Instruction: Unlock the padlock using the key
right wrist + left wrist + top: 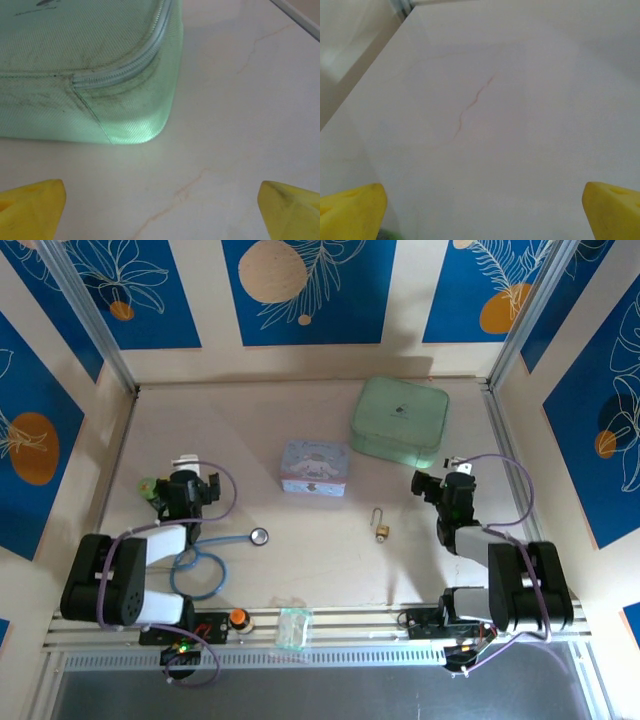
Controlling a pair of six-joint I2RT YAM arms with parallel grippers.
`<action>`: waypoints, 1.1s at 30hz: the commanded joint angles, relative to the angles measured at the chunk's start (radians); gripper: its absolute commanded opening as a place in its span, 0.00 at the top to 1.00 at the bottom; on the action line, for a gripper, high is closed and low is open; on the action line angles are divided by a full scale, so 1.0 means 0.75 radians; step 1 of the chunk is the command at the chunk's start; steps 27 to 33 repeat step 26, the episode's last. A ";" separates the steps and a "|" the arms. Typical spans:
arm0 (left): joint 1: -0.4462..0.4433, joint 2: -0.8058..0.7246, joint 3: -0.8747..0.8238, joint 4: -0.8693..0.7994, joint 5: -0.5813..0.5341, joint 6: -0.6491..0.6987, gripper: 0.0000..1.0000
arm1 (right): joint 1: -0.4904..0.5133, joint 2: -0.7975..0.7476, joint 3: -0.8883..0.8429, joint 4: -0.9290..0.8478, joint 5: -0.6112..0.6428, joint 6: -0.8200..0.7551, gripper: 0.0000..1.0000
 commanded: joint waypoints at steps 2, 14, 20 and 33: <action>0.036 0.076 -0.024 0.273 0.227 -0.001 0.01 | 0.014 0.107 0.043 0.275 -0.101 -0.086 0.03; 0.016 0.216 -0.020 0.414 0.306 0.063 0.01 | 0.020 0.236 0.136 0.231 -0.207 -0.143 0.01; 0.011 0.212 -0.019 0.409 0.322 0.074 0.01 | 0.020 0.241 0.133 0.244 -0.206 -0.145 0.01; 0.011 0.213 -0.019 0.408 0.322 0.074 0.01 | 0.008 0.235 0.133 0.239 -0.238 -0.141 0.01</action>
